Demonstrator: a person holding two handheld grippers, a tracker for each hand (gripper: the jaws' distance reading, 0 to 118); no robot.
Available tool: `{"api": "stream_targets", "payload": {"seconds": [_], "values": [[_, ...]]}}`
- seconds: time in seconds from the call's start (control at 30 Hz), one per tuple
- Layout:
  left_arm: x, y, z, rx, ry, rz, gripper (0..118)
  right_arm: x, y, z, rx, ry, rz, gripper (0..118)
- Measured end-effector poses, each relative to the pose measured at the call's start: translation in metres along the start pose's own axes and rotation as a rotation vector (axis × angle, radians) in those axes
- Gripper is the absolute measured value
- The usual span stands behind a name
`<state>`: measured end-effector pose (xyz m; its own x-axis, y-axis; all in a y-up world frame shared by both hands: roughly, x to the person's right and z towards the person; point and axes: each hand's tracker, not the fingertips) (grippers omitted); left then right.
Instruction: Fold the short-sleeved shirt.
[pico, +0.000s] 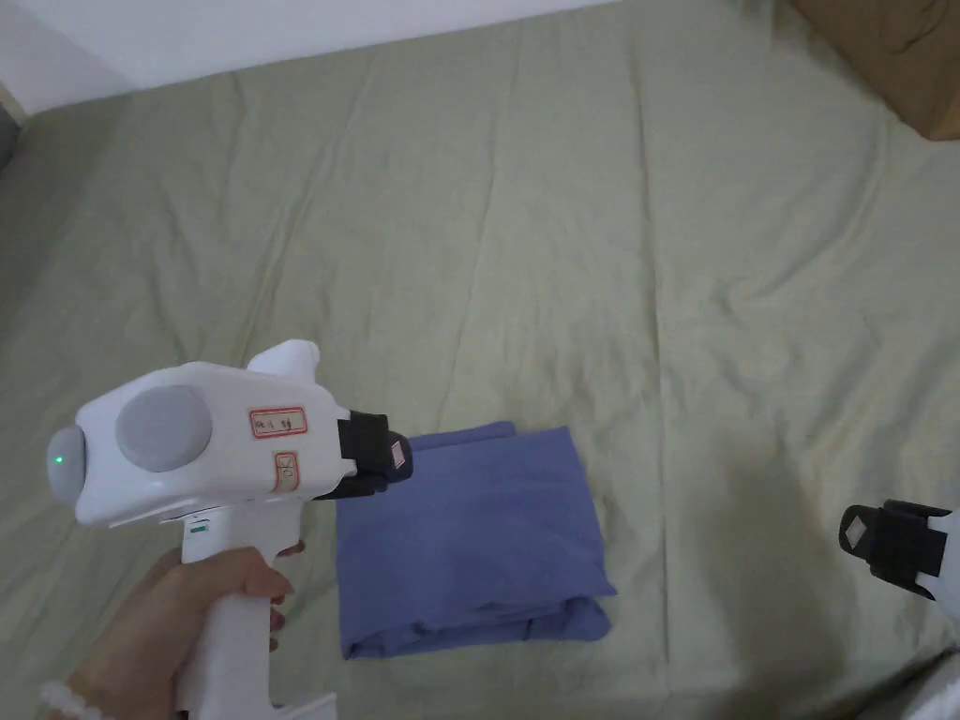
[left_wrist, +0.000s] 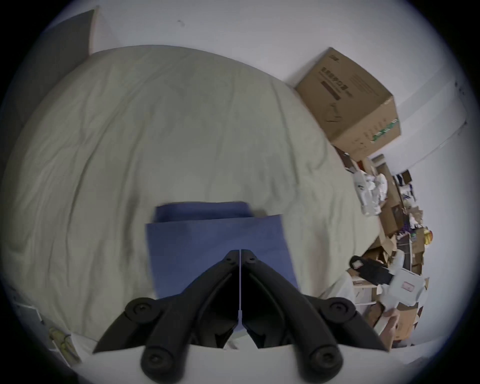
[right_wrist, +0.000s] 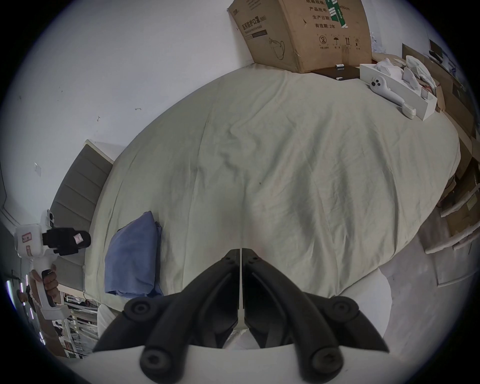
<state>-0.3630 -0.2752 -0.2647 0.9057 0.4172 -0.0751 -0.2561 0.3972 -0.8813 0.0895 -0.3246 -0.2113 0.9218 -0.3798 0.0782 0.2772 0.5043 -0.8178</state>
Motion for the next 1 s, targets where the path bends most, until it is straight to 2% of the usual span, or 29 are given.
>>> {"api": "stream_targets", "payload": {"seconds": [0.17, 0.27, 0.37, 0.43, 0.53, 0.63, 0.7, 0.83, 1.0], "values": [[0.008, -0.013, -0.043, -0.064, -0.027, 0.002, 0, -0.007, 0.0, -0.005, -0.001, 0.01, 0.015, 2], [0.032, -0.027, -0.083, -0.132, -0.103, -0.02, 0, -0.01, -0.002, -0.005, -0.009, 0.014, 0.02, 2], [0.066, -0.041, -0.115, -0.202, -0.089, -0.088, 0, -0.011, -0.003, -0.004, -0.017, 0.01, 0.036, 2], [0.084, -0.046, -0.124, -0.222, -0.114, -0.148, 0, -0.01, -0.003, -0.002, -0.017, 0.011, 0.039, 2], [0.104, -0.053, -0.126, -0.243, -0.198, -0.175, 0, -0.01, -0.002, 0.0, -0.016, 0.005, 0.041, 2], [0.114, -0.058, -0.127, -0.264, -0.223, -0.201, 0, -0.01, -0.001, 0.0, -0.018, 0.003, 0.043, 2], [0.108, -0.056, -0.115, -0.234, -0.244, -0.213, 0, -0.016, -0.001, 0.001, -0.018, 0.008, 0.051, 2], [0.063, -0.042, -0.072, -0.123, -0.328, -0.073, 0, -0.037, 0.004, 0.001, -0.023, 0.036, 0.115, 2], [-0.021, -0.043, -0.005, 0.051, -0.291, 0.058, 0, -0.096, 0.01, -0.017, -0.06, 0.145, 0.262, 2]]}}
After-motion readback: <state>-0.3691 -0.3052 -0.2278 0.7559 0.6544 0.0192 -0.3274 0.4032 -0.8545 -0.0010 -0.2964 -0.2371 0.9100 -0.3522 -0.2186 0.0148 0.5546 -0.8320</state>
